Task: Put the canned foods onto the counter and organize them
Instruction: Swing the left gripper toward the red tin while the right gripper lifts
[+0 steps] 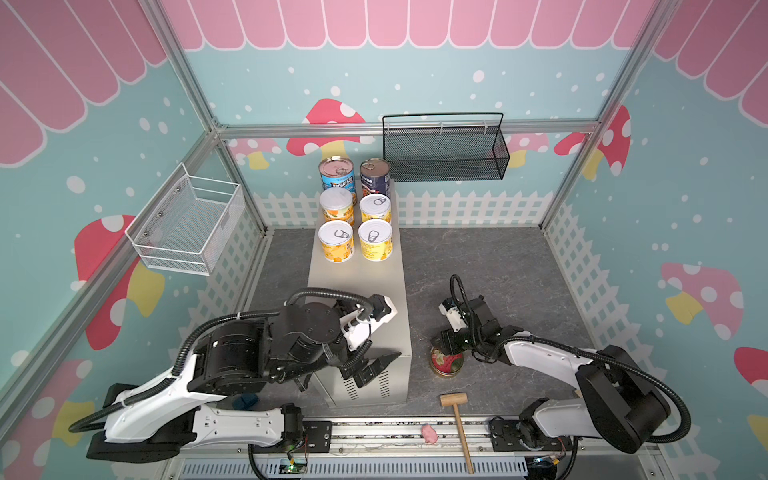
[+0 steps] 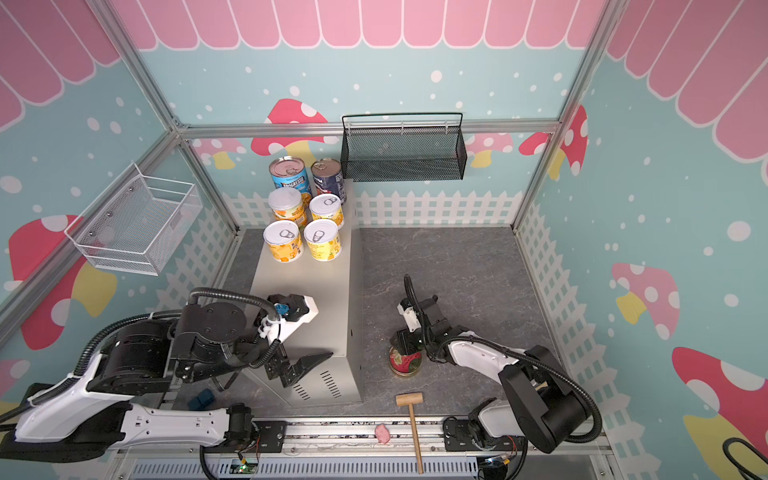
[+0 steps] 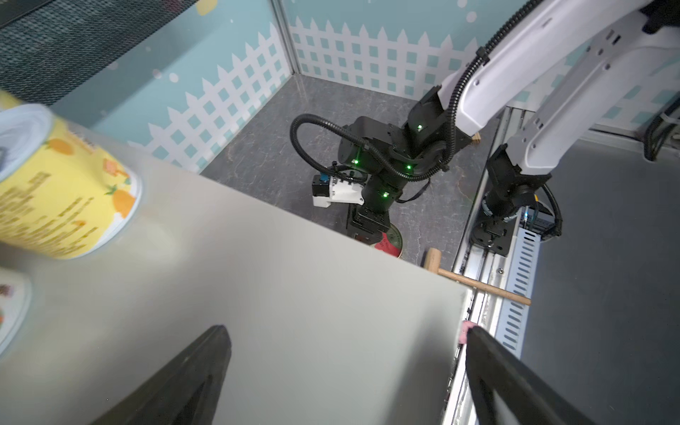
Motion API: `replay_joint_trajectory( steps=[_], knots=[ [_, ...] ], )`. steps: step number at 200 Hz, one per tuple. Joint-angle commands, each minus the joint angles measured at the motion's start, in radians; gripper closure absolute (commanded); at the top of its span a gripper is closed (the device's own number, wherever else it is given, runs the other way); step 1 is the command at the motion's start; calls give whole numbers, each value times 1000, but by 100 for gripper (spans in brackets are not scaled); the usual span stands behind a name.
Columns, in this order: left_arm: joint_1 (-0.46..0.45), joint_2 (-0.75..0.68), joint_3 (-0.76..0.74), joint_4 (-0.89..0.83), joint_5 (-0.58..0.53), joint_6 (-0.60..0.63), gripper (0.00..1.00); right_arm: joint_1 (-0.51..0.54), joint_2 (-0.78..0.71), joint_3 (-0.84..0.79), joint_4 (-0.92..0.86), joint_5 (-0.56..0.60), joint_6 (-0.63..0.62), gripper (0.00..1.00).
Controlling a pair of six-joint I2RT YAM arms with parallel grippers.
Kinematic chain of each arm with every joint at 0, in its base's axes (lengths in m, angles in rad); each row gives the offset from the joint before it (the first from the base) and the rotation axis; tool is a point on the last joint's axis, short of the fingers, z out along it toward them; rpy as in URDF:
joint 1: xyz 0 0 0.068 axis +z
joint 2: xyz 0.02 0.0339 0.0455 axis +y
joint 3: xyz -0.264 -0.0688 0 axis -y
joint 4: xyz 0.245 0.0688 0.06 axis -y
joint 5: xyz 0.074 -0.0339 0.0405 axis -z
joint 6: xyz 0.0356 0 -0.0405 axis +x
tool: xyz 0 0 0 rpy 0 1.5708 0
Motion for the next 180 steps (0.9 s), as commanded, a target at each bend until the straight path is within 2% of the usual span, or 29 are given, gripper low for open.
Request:
replay_joint_trajectory(
  steps=[1, 16, 59, 96, 118, 157, 180],
  knots=[
    [-85, 59, 34, 67, -25, 36, 0, -6, -56, -16, -42, 47, 23, 40],
    [-140, 114, 67, 86, -88, 42, 0, -21, -99, -26, -54, 60, 40, 39],
    [-207, 216, 89, 174, -55, 18, 0, -101, -249, -68, -84, 46, 64, 23],
    [-255, 308, 73, 221, -79, -55, 0, -216, -368, -65, -147, 0, 31, 20],
    [-288, 355, 38, 258, -103, -127, 0, -258, -388, -52, -184, -17, 2, 19],
    [-379, 462, -12, 301, -218, -233, 0, -288, -386, -48, -176, -30, -7, 18],
    [-398, 492, -60, 322, -256, -311, 0, -301, -373, -47, -170, -37, -18, 17]
  ],
)
